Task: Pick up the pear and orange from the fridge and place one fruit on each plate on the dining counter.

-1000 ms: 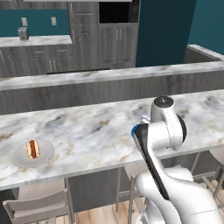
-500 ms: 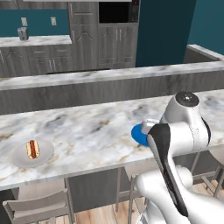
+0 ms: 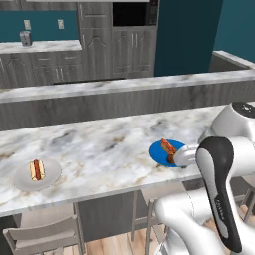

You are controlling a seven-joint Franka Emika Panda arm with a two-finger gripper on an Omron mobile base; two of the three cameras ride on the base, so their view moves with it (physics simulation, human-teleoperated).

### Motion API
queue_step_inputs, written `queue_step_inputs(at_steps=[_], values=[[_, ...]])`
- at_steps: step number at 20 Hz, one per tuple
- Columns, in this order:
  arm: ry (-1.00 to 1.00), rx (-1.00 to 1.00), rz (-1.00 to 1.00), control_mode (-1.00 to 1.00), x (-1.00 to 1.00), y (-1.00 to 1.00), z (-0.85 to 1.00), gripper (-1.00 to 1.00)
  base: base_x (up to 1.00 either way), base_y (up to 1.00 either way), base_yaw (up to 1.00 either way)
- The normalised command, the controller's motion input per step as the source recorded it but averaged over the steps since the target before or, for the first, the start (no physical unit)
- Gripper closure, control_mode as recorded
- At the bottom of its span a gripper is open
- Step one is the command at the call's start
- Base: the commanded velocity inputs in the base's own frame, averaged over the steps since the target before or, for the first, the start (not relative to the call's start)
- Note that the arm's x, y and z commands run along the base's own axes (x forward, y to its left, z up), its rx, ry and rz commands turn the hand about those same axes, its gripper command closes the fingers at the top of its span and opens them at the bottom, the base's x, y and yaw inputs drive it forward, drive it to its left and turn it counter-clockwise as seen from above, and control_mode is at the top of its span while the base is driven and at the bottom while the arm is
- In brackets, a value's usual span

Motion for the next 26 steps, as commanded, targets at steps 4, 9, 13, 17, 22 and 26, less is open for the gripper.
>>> queue_step_inputs(at_steps=[4,9,13,17,22,26], values=[[0.00,-0.03,0.01,-1.00,-0.09,0.00,-0.13,-1.00,0.00,0.00,0.00],[0.00,0.00,0.00,1.00,0.00,0.00,0.00,-1.00,-0.17,0.23,0.04],[0.00,0.00,0.00,1.00,0.00,0.00,0.00,-1.00,-0.81,0.85,0.30],[0.00,0.00,0.00,1.00,0.00,0.00,0.00,-1.00,-0.49,1.00,0.49],[0.00,0.00,0.00,1.00,0.00,0.00,0.00,-1.00,-0.30,0.92,0.61],[0.00,0.00,0.00,1.00,0.00,0.00,0.00,-1.00,-0.02,0.73,0.64]])
